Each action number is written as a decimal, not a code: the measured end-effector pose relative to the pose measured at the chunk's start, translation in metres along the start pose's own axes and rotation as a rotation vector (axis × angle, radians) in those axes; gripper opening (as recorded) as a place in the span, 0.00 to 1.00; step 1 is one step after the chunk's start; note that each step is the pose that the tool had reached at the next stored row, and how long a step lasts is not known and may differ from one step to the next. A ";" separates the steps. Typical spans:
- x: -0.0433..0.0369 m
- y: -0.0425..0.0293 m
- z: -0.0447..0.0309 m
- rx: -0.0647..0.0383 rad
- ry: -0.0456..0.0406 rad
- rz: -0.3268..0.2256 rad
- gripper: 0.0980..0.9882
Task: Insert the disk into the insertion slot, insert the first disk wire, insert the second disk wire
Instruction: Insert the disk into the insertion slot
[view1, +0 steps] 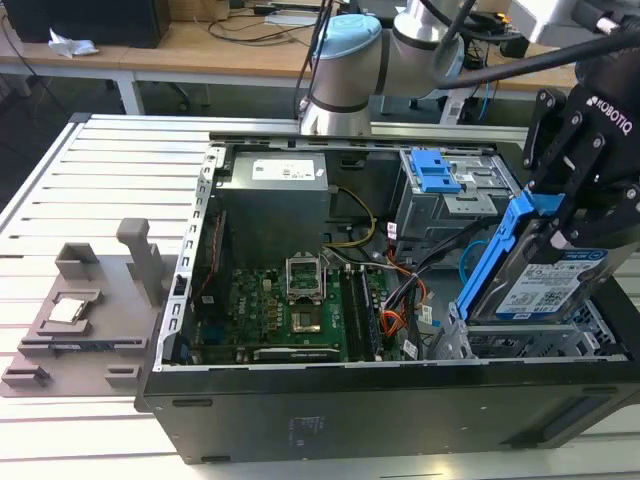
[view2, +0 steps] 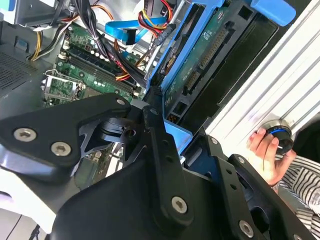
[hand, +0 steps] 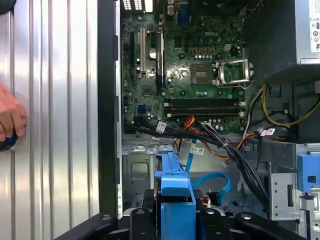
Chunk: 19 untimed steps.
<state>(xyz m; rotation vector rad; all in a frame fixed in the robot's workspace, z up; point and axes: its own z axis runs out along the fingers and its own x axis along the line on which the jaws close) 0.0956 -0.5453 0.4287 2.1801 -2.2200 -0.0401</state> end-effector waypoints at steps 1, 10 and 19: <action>0.0000 -0.0001 0.0040 0.000 0.0001 0.000 0.30; -0.0001 -0.0009 0.0232 0.000 0.0001 0.000 0.30; -0.0001 -0.0011 0.0271 0.000 0.0001 0.000 0.31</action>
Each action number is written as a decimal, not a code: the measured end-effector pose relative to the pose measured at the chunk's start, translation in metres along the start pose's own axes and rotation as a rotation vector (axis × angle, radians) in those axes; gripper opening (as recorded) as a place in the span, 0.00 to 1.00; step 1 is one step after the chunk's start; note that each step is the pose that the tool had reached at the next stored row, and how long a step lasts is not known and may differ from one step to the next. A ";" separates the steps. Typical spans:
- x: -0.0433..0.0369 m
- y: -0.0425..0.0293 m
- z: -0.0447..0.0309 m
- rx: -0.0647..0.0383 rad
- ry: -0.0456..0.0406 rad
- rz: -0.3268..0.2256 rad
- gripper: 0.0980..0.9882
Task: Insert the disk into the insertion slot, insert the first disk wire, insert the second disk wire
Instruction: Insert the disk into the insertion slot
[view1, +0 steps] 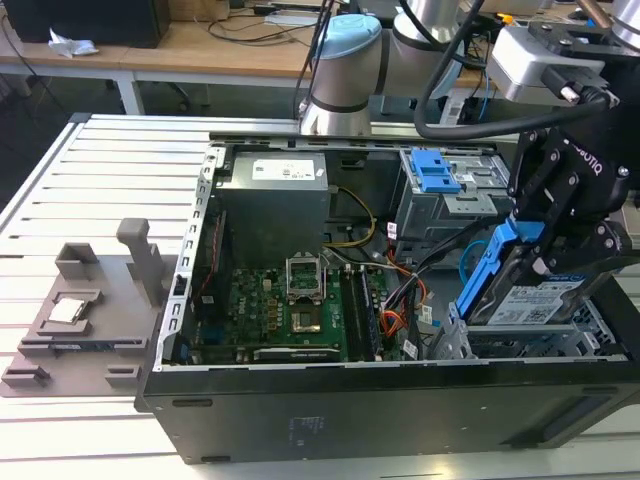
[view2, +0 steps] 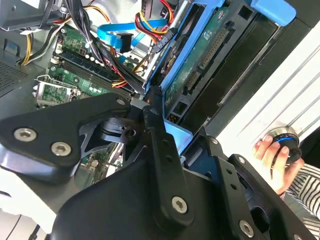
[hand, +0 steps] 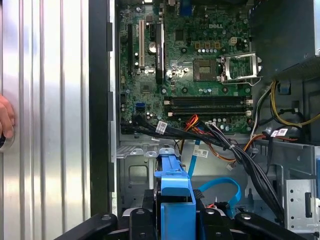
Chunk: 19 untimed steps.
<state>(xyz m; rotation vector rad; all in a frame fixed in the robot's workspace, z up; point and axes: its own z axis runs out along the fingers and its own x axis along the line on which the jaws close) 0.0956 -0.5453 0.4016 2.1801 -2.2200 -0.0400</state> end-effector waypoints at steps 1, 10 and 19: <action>0.0000 0.0000 0.0000 0.000 0.0002 0.000 0.31; 0.0000 0.0000 0.0005 0.000 0.0001 0.000 0.02; -0.0007 -0.0069 0.0008 -0.001 -0.0002 0.000 0.01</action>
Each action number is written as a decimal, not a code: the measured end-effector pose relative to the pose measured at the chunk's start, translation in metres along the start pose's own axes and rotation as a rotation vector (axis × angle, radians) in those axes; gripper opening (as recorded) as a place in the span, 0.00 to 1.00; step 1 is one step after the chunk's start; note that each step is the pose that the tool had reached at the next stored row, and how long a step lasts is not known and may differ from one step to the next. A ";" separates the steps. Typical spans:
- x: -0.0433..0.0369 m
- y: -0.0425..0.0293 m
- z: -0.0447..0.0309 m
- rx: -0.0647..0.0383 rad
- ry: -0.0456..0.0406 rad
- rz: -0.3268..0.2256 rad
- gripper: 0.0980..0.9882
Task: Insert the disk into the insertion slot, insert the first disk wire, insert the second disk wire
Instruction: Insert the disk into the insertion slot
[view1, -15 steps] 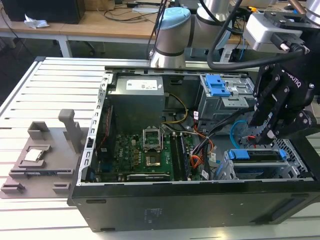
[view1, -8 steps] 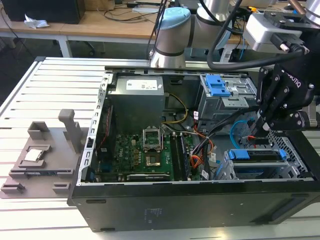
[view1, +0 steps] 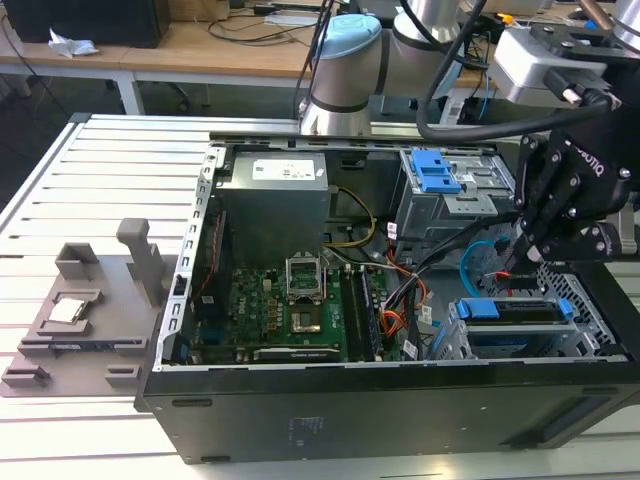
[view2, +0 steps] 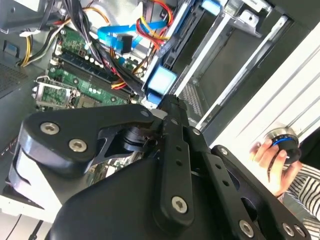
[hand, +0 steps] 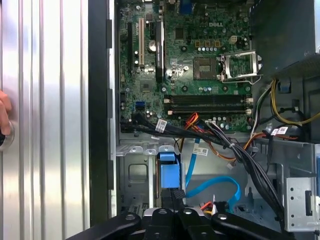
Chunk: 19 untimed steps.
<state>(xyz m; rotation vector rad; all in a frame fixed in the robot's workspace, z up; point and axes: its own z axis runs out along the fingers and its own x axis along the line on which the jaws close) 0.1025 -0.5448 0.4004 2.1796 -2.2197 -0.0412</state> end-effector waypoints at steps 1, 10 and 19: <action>-0.0005 -0.0036 0.0000 -0.001 0.0001 0.000 0.01; -0.0011 -0.0163 0.0152 -0.004 0.0002 0.000 0.01; -0.0011 -0.0186 0.0205 -0.004 0.0003 0.000 0.01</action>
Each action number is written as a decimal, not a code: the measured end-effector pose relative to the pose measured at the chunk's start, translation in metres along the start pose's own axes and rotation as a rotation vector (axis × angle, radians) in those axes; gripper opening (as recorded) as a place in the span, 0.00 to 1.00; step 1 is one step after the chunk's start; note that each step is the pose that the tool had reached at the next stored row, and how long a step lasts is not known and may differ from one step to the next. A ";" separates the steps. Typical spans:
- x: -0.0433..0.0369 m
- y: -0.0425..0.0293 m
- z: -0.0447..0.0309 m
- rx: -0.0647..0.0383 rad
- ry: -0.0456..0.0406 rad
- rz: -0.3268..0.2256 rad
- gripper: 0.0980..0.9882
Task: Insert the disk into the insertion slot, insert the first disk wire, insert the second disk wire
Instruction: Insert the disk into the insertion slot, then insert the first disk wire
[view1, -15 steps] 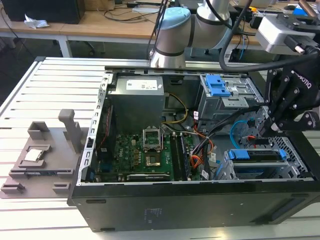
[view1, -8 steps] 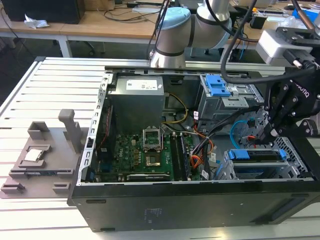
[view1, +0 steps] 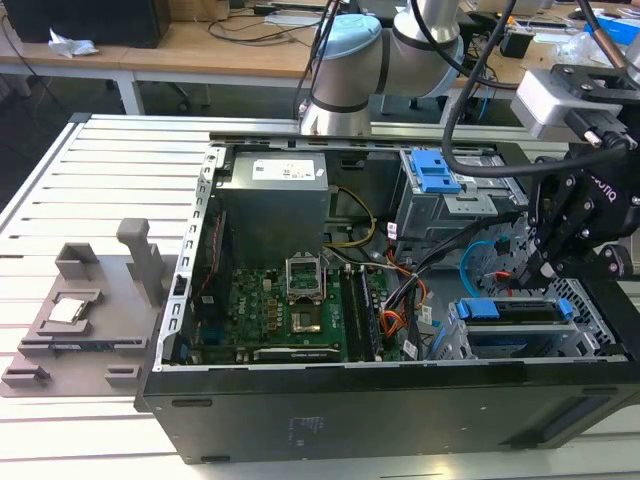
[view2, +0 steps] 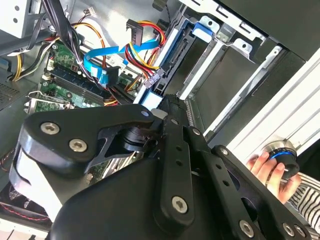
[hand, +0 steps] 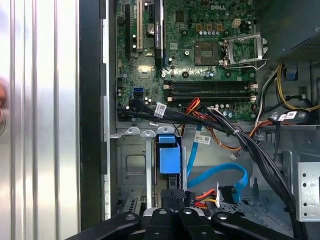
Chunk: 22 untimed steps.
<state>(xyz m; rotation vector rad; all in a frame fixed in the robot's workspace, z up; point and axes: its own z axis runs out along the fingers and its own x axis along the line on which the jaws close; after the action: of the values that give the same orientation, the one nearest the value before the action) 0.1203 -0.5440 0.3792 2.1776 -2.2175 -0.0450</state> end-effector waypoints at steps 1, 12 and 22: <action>0.0000 0.0000 0.0001 0.000 -0.0001 0.000 0.01; -0.0006 -0.0002 0.0007 0.000 -0.0004 0.000 0.30; -0.0035 -0.0041 0.0034 0.000 0.0000 0.000 0.30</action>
<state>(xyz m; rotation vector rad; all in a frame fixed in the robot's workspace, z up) 0.1243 -0.5407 0.3757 2.1776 -2.2176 -0.0451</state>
